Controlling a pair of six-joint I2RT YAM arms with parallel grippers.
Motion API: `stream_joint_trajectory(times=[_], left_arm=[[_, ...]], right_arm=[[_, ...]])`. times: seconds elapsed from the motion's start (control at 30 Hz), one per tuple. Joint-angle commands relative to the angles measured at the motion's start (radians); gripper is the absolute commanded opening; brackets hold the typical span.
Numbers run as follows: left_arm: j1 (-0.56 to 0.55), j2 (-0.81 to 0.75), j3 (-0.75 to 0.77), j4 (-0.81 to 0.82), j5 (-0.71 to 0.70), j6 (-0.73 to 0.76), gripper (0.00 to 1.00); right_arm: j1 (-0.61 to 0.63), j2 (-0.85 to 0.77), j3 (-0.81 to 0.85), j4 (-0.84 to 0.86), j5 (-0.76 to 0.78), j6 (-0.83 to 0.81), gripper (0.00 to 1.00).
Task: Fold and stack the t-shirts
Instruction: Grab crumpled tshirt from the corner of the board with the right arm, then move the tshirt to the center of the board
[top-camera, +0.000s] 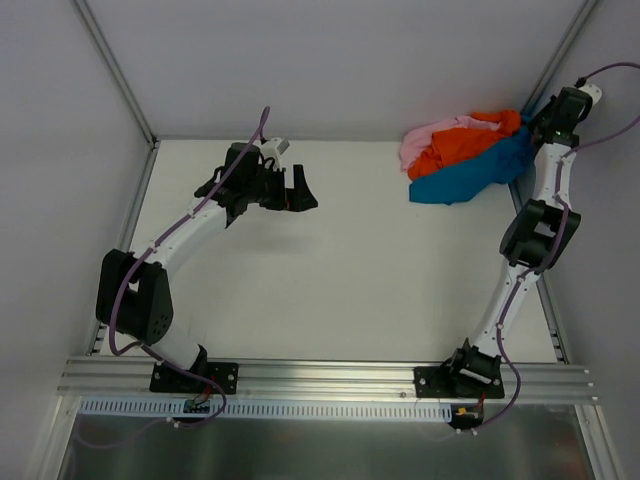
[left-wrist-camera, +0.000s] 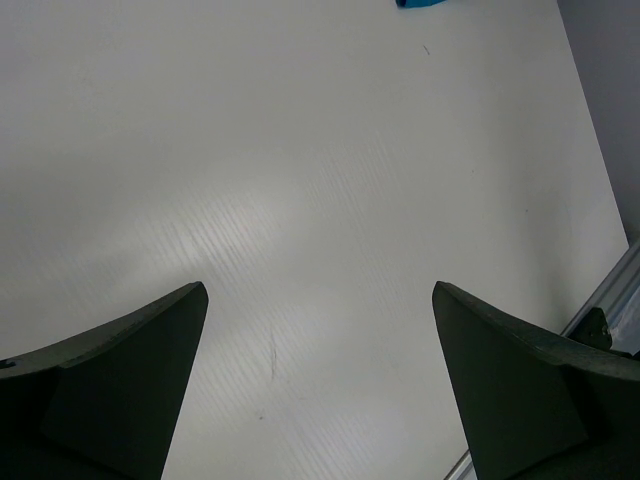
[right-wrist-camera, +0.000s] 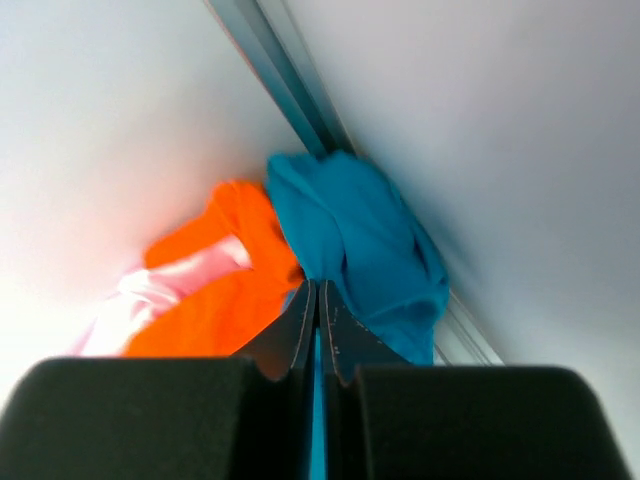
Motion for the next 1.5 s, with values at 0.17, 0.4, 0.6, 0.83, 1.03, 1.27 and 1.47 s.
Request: stream_joint_trajectory(times=[0.17,0.4,0.6,0.83,1.03,1.27,1.47], left_arm=[[-0.01,-0.006,0.042,0.07,0.057,0.063,0.99],[-0.01,-0.039,0.03,0.072,0.099,0.088,0.99],[-0.01,-0.077,-0.004,0.073,0.126,0.1,0.99],[-0.01,-0.108,-0.045,0.107,0.159,0.102,0.99],[-0.01,-0.123,-0.059,0.126,0.171,0.1,0.99],[-0.01,-0.178,-0.084,0.12,0.168,0.111,0.99],[-0.012,-0.253,-0.192,0.194,0.209,0.039,0.99]], right_arm=[[-0.013,-0.292,-0.004,-0.007,0.064,0.004,0.0],[-0.024,-0.412,-0.019,0.0,0.077,0.0,0.0],[-0.021,-0.444,0.084,-0.046,0.073,0.012,0.0],[-0.019,-0.658,-0.036,-0.066,0.044,0.056,0.01],[-0.011,-0.788,-0.07,-0.141,0.021,0.096,0.0],[0.021,-0.904,-0.004,-0.333,-0.129,0.181,0.0],[0.033,-1.033,-0.059,-0.427,-0.313,0.248,0.0]])
